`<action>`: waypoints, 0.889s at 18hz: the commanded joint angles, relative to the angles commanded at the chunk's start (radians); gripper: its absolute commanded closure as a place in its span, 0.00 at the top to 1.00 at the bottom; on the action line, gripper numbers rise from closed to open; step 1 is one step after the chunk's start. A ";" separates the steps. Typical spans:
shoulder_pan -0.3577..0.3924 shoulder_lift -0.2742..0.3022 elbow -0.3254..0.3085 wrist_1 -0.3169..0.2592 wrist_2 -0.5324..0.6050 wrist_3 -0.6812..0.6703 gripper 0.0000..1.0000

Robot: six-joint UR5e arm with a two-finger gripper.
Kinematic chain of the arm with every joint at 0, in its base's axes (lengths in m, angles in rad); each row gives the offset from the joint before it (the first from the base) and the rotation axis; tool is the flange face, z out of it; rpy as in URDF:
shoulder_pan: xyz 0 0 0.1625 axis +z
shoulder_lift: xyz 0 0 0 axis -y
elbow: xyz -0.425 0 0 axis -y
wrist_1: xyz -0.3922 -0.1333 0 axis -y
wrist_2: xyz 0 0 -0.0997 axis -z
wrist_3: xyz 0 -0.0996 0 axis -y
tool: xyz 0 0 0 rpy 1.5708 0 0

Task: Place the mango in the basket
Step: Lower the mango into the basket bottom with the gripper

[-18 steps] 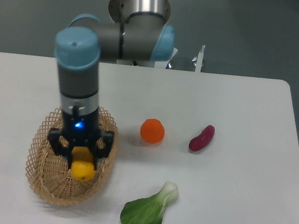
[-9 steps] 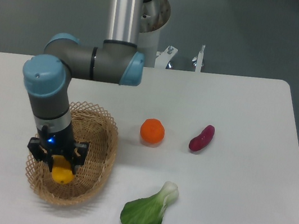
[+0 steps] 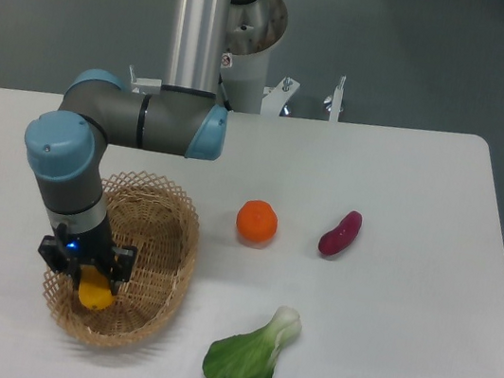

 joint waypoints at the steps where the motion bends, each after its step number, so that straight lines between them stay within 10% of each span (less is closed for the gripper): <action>1: 0.000 0.000 0.002 0.000 0.000 0.000 0.54; 12: 0.002 0.002 0.021 0.002 0.003 0.008 1.00; 16: 0.005 0.020 0.025 0.000 0.003 0.020 1.00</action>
